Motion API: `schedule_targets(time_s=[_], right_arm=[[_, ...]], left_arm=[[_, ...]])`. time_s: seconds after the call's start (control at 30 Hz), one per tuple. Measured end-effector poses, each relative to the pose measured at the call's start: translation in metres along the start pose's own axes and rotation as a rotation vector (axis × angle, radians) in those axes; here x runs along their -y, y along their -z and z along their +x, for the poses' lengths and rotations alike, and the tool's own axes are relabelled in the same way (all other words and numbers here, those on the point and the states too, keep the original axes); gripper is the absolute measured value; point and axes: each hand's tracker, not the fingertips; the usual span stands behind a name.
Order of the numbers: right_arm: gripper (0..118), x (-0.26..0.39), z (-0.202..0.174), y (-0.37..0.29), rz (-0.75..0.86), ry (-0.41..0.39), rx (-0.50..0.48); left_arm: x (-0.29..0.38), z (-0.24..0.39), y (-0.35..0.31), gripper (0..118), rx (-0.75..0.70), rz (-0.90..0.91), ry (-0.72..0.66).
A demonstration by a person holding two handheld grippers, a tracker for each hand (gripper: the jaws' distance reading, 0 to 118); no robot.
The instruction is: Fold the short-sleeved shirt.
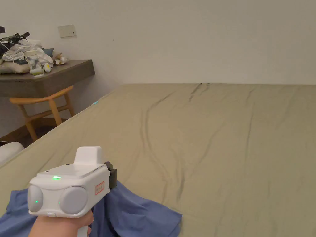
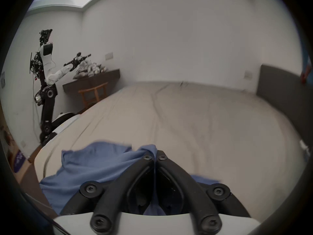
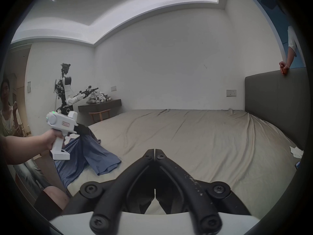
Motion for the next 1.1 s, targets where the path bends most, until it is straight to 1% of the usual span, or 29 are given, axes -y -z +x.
schedule_targets(time_s=[0.03,0.1,0.17,0.23,0.3,0.33,0.37,0.4,0.43,0.5,0.57,0.67,0.73,0.77,0.83,0.93,1.03,1.07,1.1], right_arm=[[1,-0.002,0.0,-0.003,0.01,0.0,0.004],[1,-0.005,0.003,-0.009,0.032,0.009,0.004],[1,-0.011,0.002,-0.013,0.045,0.022,0.018],[1,-0.013,0.006,-0.021,0.068,0.031,0.029],[1,-0.016,0.011,-0.026,0.093,0.041,0.051],[1,-0.016,0.015,-0.03,0.136,0.02,0.099],[1,-0.014,0.018,-0.033,0.178,-0.009,0.176],[1,-0.012,0.023,-0.036,0.187,-0.025,0.234],[1,-0.013,0.031,-0.038,0.171,-0.02,0.279],[1,-0.013,0.051,-0.05,0.201,0.044,0.335],[1,-0.013,0.071,-0.063,0.212,0.079,0.43],[1,-0.009,0.105,-0.085,0.231,0.125,0.569],[1,-0.005,0.125,-0.099,0.239,0.146,0.664],[1,-0.002,0.133,-0.105,0.235,0.154,0.699],[1,0.003,0.149,-0.116,0.221,0.178,0.737],[1,0.009,0.163,-0.126,0.214,0.195,0.774],[1,0.013,0.17,-0.131,0.209,0.207,0.783],[1,0.014,0.171,-0.131,0.204,0.207,0.783],[1,0.015,0.172,-0.13,0.198,0.207,0.779]], left_arm=[[-0.011,0.007,-0.015,0,0.051,0.023,0.009],[-0.033,0.028,-0.039,0,0.081,0.101,0.014],[-0.055,0.054,-0.063,0,0.163,0.152,0.026],[-0.074,0.087,-0.081,0,0.258,0.19,-0.004],[-0.086,0.13,-0.098,0,0.354,0.203,0.023],[-0.091,0.153,-0.106,0,0.396,0.219,0.048],[-0.094,0.178,-0.108,0,0.436,0.241,0.078],[-0.097,0.205,-0.112,0,0.475,0.255,0.1],[-0.101,0.233,-0.115,0,0.513,0.26,0.106],[-0.106,0.285,-0.114,0,0.627,0.234,0.075],[-0.106,0.34,-0.115,0,0.713,0.214,0.092],[-0.091,0.428,-0.103,0,0.781,0.162,0.189],[-0.07,0.482,-0.088,0,0.85,0.056,0.241],[-0.057,0.504,-0.081,0,0.846,0.013,0.257],[-0.023,0.551,-0.063,0,0.851,-0.089,0.351],[0.031,0.593,-0.044,0,0.835,-0.2,0.427],[0.071,0.609,-0.033,1,0.864,-0.284,0.434],[0.078,0.611,-0.031,23,0.86,-0.299,0.44],[0.082,0.61,-0.031,60,0.852,-0.284,0.438]])
